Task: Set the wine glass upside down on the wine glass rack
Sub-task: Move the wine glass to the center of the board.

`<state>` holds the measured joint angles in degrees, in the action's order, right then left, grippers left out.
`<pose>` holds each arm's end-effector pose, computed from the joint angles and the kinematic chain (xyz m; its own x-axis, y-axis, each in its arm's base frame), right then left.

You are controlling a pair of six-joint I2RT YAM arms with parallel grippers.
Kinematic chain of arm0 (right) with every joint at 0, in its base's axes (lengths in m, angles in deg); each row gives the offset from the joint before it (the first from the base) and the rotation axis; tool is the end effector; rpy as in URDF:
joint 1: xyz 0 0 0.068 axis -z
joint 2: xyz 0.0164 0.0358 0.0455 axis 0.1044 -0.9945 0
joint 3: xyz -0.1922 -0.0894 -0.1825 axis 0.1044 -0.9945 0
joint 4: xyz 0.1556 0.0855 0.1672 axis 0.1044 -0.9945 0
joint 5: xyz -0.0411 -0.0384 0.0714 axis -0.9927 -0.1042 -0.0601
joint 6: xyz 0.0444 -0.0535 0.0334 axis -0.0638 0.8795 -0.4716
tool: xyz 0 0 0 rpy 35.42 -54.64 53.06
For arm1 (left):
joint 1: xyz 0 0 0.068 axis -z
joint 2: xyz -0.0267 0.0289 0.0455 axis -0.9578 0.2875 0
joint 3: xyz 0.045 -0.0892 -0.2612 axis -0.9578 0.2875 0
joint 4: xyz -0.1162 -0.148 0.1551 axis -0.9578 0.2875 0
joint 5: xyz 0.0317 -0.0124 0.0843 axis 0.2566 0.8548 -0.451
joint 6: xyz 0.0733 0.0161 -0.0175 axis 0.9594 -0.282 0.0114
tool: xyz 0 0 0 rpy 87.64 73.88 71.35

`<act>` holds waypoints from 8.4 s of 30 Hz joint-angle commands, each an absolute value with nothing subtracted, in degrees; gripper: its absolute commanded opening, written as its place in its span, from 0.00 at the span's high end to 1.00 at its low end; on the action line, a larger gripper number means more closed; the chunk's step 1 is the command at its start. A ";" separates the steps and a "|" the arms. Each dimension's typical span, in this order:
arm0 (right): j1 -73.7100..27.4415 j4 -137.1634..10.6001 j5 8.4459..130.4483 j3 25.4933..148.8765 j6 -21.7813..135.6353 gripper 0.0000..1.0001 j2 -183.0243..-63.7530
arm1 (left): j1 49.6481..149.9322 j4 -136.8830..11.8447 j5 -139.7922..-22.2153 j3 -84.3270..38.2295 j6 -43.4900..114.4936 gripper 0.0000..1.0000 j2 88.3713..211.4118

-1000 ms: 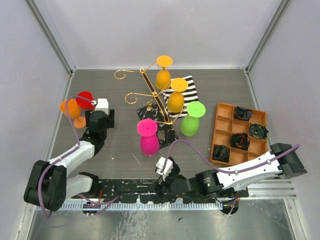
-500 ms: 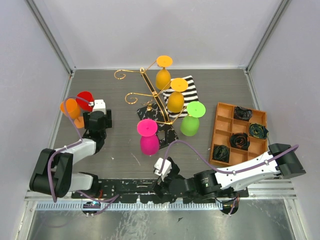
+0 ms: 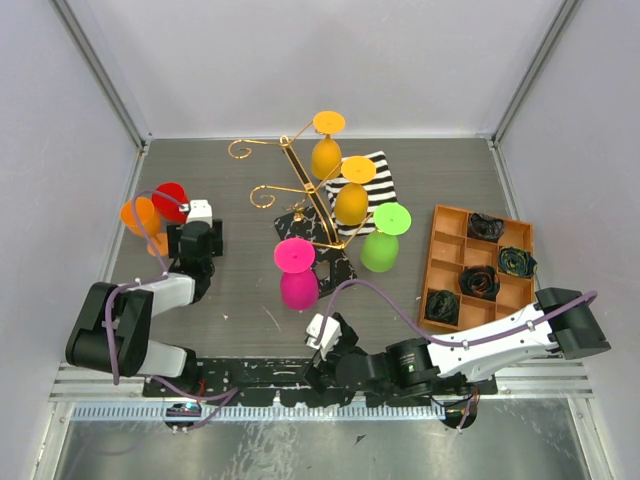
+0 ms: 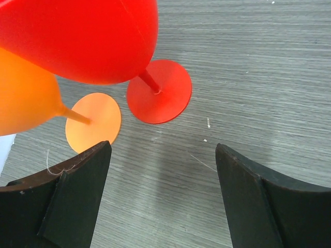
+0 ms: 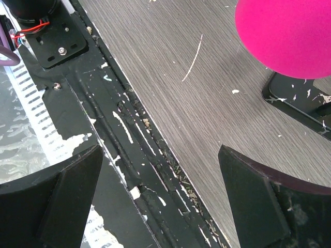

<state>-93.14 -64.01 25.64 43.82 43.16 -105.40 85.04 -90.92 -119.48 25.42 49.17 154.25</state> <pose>0.0018 0.2330 0.2233 -0.2290 -0.3635 -0.9030 -0.8501 0.5265 0.0036 0.2669 -0.0218 0.1698 -0.4319 0.1220 -0.8937 -0.2529 0.9347 0.2498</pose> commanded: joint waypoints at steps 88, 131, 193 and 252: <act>-87.08 -56.08 36.53 43.45 44.79 0.00 -109.41 | 85.11 -44.35 -118.87 6.62 29.54 0.29 114.01; -87.06 -58.38 36.38 41.19 43.09 0.00 -108.55 | 65.82 9.14 -99.04 -76.79 25.91 0.08 195.35; -87.00 -58.60 37.70 41.79 42.06 0.00 -110.87 | 71.01 11.47 -91.88 -71.45 31.18 0.22 199.66; -87.00 -57.65 38.14 41.46 41.97 0.00 -111.52 | 74.27 9.27 -88.75 -52.30 30.56 0.23 185.11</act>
